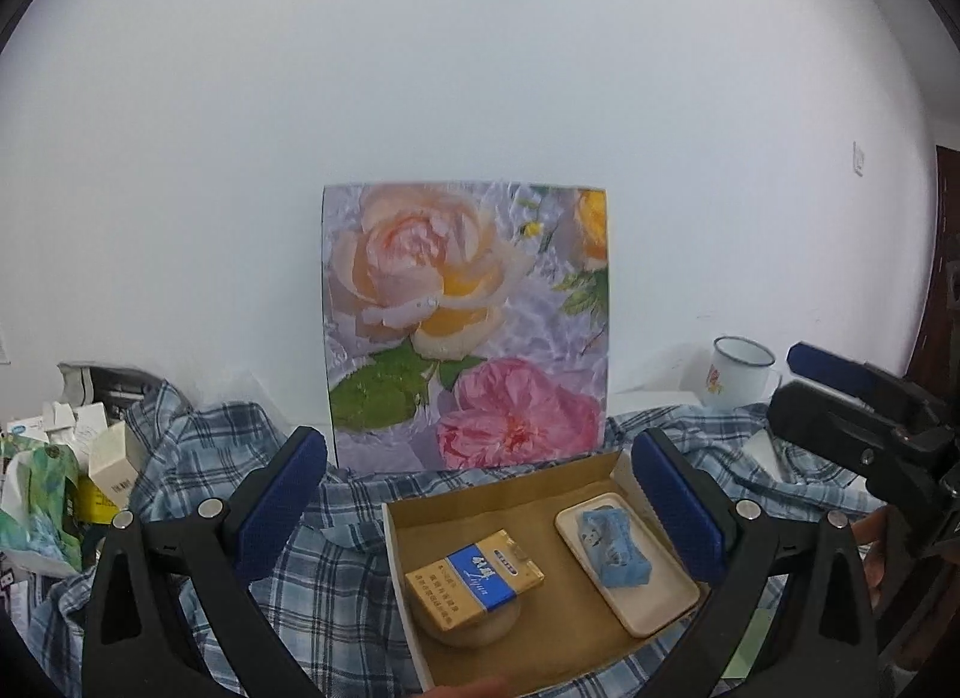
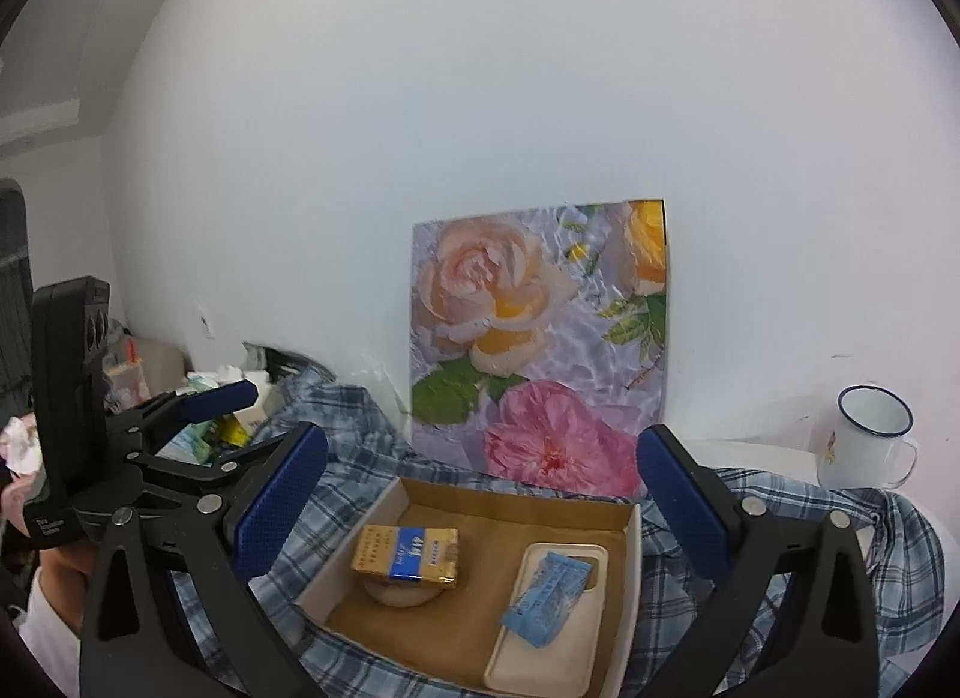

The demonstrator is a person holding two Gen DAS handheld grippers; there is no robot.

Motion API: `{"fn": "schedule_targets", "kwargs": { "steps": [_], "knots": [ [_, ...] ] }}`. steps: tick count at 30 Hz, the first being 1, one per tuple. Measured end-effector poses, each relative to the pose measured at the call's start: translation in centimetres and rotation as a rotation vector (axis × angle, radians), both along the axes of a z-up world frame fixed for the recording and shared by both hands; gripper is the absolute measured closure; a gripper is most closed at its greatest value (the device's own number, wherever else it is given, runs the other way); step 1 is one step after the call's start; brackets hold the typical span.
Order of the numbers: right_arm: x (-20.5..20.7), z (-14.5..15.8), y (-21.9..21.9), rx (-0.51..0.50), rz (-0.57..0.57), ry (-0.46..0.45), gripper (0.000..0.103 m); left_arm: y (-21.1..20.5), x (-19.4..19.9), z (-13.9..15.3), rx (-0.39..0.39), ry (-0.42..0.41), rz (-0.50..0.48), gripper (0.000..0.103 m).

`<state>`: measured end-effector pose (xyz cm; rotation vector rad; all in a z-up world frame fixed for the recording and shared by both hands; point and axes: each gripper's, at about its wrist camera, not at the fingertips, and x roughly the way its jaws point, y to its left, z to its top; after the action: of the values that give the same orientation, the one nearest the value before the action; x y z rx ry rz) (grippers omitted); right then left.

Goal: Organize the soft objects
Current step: 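Withdraw both grippers up and back from the box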

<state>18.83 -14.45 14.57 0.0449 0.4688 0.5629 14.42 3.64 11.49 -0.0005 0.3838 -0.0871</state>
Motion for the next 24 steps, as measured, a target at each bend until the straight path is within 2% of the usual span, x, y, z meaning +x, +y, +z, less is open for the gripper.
{"fn": "schedule_targets", "kwargs": {
  "steps": [2,6,10,13,18,21,24],
  "knots": [
    [-0.5,0.4,-0.4,0.017,0.015,0.003,0.0,-0.1,-0.5,0.7,0.002,0.012,-0.009,0.0],
    [-1.8,0.7,-0.8,-0.017,0.03,-0.002,0.0,-0.4,-2.5,2.0,-0.009,-0.01,-0.027,0.0],
    [-3.2,1.1,-2.0,-0.021,0.038,-0.006,0.0,-0.8,-4.4,2.0,-0.025,-0.009,-0.065,0.0],
    [-4.4,1.4,-2.9,-0.011,0.047,0.001,0.0,-1.0,-5.4,1.0,-0.035,0.002,-0.097,0.0],
    [-6.5,0.7,-3.1,-0.022,0.075,-0.026,0.0,-1.7,-6.3,-1.0,0.012,-0.041,-0.082,0.0],
    [-7.1,-0.4,-2.1,-0.031,0.13,-0.033,0.0,-1.6,-6.1,-2.2,-0.015,-0.074,-0.096,0.0],
    [-7.4,-1.9,-1.1,-0.005,0.21,-0.044,0.0,-1.8,-5.5,-3.1,0.003,-0.032,-0.105,0.0]
  ]
}}
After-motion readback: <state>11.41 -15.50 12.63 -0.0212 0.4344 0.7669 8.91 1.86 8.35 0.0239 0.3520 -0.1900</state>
